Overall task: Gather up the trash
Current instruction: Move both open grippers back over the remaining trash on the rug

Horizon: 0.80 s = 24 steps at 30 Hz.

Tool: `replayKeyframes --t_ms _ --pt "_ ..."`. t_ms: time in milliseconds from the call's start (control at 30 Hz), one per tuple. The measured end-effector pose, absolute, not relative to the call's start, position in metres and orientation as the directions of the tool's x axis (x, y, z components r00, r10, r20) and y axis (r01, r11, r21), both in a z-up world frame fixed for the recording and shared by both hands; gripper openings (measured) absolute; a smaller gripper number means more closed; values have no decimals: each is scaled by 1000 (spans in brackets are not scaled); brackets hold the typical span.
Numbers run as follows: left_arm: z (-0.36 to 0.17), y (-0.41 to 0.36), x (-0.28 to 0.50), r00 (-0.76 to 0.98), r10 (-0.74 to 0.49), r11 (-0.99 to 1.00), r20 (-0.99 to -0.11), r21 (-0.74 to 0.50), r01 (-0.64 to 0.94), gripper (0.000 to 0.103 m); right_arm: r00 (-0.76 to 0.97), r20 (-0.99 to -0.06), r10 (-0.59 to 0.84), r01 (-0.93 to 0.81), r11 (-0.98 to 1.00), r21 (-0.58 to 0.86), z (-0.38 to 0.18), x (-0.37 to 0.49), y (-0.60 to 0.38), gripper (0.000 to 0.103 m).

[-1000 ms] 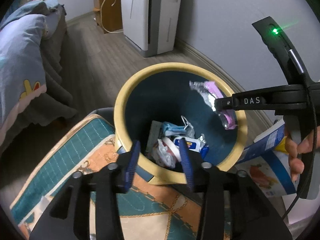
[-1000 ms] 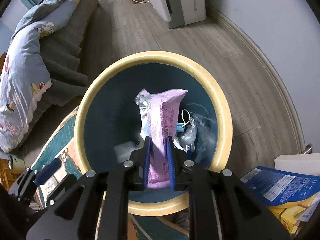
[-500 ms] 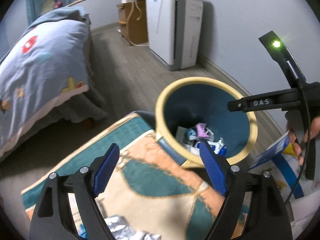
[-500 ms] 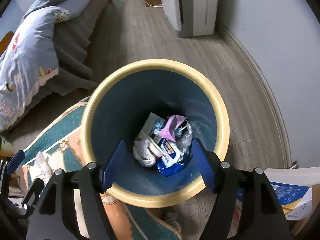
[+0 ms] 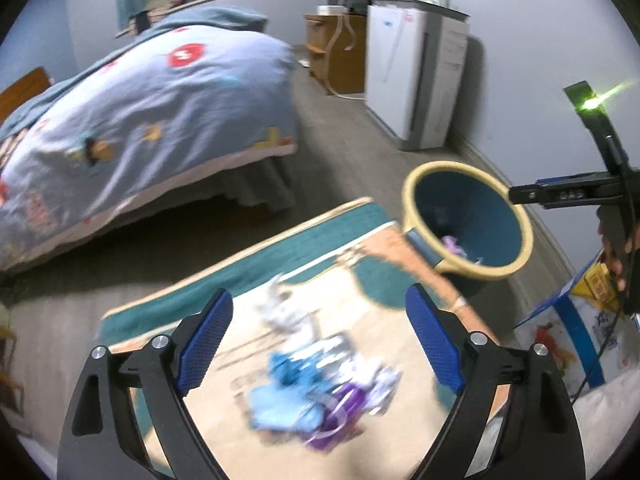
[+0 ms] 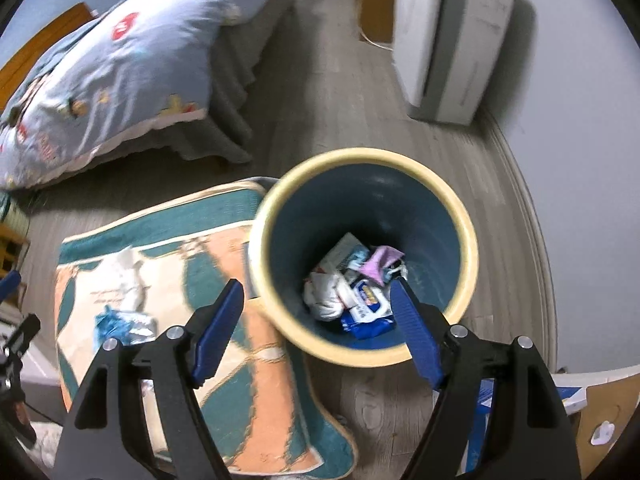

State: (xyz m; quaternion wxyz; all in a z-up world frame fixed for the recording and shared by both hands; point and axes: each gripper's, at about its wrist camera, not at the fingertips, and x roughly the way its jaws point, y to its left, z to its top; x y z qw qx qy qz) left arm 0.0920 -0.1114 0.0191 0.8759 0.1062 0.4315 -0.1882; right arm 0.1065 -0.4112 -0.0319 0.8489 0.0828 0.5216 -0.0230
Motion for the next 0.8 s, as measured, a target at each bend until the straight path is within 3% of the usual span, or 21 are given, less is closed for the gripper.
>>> replayKeyframes --t_ms 333,800 --pt "15 -30 69 579 -168 961 -798 -2 276 94 453 -878 156 44 980 197 -28 81 -326 83" --pt "-49 -19 67 454 -143 947 -880 12 320 95 341 -919 197 16 976 216 -75 82 -236 88"
